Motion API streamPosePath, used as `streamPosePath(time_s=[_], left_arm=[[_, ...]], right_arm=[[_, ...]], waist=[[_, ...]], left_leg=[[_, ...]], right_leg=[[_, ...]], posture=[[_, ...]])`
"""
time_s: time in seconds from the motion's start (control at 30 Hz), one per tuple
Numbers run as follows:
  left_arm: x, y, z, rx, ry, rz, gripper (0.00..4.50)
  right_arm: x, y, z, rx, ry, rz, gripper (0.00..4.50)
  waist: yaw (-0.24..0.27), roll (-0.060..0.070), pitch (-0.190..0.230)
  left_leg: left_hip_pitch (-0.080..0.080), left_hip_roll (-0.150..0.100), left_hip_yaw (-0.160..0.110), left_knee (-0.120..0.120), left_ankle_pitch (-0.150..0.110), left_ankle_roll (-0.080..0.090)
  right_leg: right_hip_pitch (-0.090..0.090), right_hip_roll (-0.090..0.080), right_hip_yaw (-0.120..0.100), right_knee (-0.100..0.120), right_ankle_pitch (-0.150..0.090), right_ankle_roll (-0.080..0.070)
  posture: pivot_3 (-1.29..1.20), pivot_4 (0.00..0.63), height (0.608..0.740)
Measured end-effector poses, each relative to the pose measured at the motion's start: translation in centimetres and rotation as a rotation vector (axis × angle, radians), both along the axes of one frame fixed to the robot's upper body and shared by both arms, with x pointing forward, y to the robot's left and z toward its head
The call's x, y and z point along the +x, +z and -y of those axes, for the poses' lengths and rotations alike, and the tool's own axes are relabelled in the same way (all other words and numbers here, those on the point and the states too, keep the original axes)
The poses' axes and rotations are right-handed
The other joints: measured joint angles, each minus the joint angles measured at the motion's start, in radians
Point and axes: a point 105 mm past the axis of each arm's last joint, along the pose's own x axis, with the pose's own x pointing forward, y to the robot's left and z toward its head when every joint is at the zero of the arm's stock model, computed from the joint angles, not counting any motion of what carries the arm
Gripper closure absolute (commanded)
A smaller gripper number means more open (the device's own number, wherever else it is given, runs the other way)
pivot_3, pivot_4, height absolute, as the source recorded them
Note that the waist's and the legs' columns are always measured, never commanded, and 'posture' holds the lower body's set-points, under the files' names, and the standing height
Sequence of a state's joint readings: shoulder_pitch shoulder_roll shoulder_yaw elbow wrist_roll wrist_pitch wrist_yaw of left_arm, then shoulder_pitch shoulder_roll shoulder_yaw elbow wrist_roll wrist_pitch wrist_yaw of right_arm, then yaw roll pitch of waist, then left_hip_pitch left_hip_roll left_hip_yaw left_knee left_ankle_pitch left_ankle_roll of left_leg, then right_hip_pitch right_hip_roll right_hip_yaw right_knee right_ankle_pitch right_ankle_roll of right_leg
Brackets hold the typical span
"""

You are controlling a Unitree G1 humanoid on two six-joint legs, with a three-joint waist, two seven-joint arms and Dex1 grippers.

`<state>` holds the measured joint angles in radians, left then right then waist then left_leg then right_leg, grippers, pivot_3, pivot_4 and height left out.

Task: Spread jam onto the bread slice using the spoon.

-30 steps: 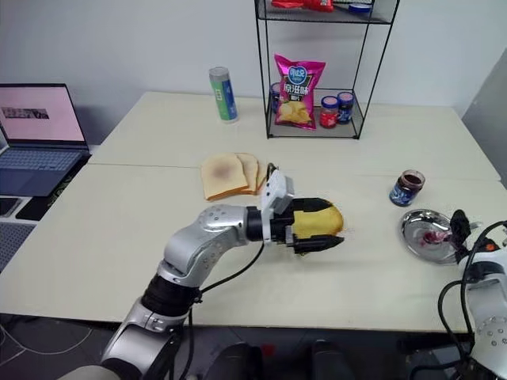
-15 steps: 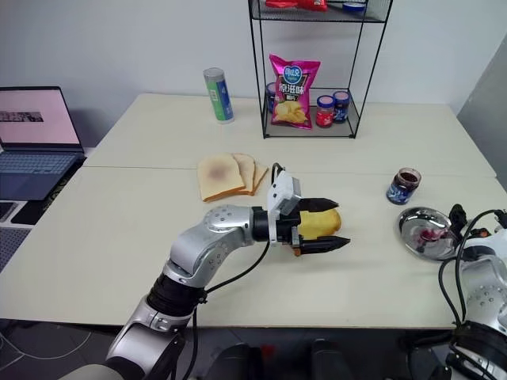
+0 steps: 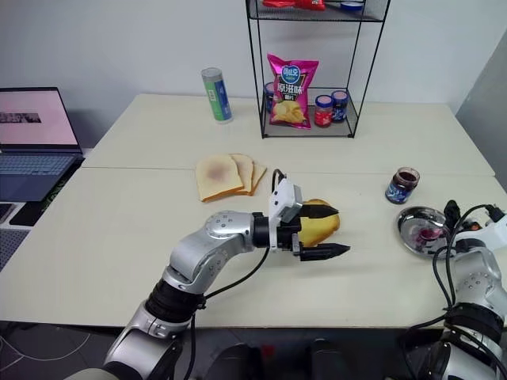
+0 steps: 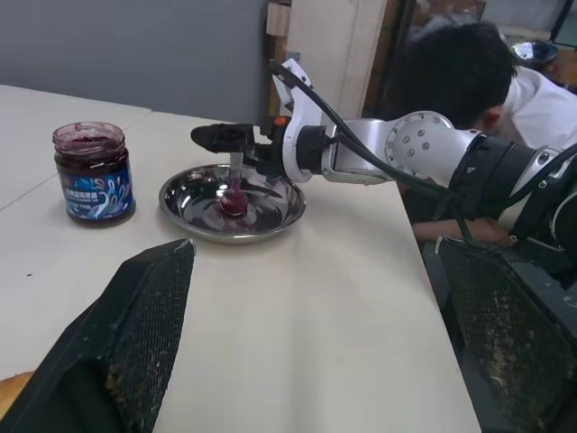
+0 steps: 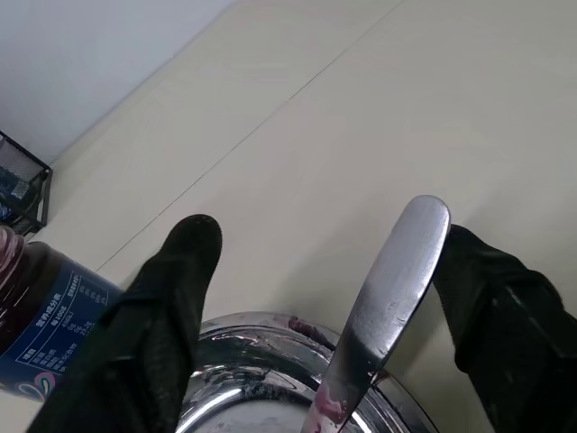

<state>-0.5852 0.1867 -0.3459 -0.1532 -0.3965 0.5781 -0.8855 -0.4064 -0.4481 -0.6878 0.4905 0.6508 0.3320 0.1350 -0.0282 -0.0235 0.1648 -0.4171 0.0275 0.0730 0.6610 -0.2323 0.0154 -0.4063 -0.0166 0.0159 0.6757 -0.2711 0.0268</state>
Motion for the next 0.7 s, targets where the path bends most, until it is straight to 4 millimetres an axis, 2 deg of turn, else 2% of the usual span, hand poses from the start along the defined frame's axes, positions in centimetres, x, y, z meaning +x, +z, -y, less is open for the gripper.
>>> streamPosePath(time_s=[0.23,0.4,0.53,0.7], left_arm=[[0.0,-0.3,-0.2,0.006,0.01,-0.007,0.0],[0.1,-0.3,-0.3,0.009,0.013,-0.005,0.0],[0.1,-0.3,-0.4,0.012,0.015,-0.001,0.0],[0.2,-0.3,-0.6,0.014,0.02,0.011,0.0]], right_arm=[[-0.5,0.2,0.5,0.019,-0.011,0.024,3.12],[-1.8,0.3,0.9,0.003,-0.019,0.03,4.35],[-2.2,1.4,0.7,-0.002,-0.01,0.073,4.43],[-3.0,1.3,-0.2,0.007,0.032,0.065,4.43]], waist=[[0.0,0.0,0.0],[0.0,0.0,0.0],[-0.001,0.001,0.0],[-0.001,0.001,0.0]], left_leg=[[0.0,0.0,0.0,0.0,0.0,0.0],[0.0,0.0,0.0,0.0,0.0,0.0],[0.0,0.0,0.0,0.0,0.0,0.0],[0.0,0.0,0.0,0.0,0.0,0.0]], right_leg=[[0.0,0.0,0.0,0.0,0.0,0.0],[0.0,0.0,0.0,0.0,0.0,0.0],[0.0,0.0,0.0,0.0,0.0,0.0],[0.0,0.0,0.0,-0.001,0.0,0.0]], posture=[[0.0,0.15,0.74],[0.0,0.15,0.74],[0.0,0.15,0.74],[0.0,0.15,0.74]])
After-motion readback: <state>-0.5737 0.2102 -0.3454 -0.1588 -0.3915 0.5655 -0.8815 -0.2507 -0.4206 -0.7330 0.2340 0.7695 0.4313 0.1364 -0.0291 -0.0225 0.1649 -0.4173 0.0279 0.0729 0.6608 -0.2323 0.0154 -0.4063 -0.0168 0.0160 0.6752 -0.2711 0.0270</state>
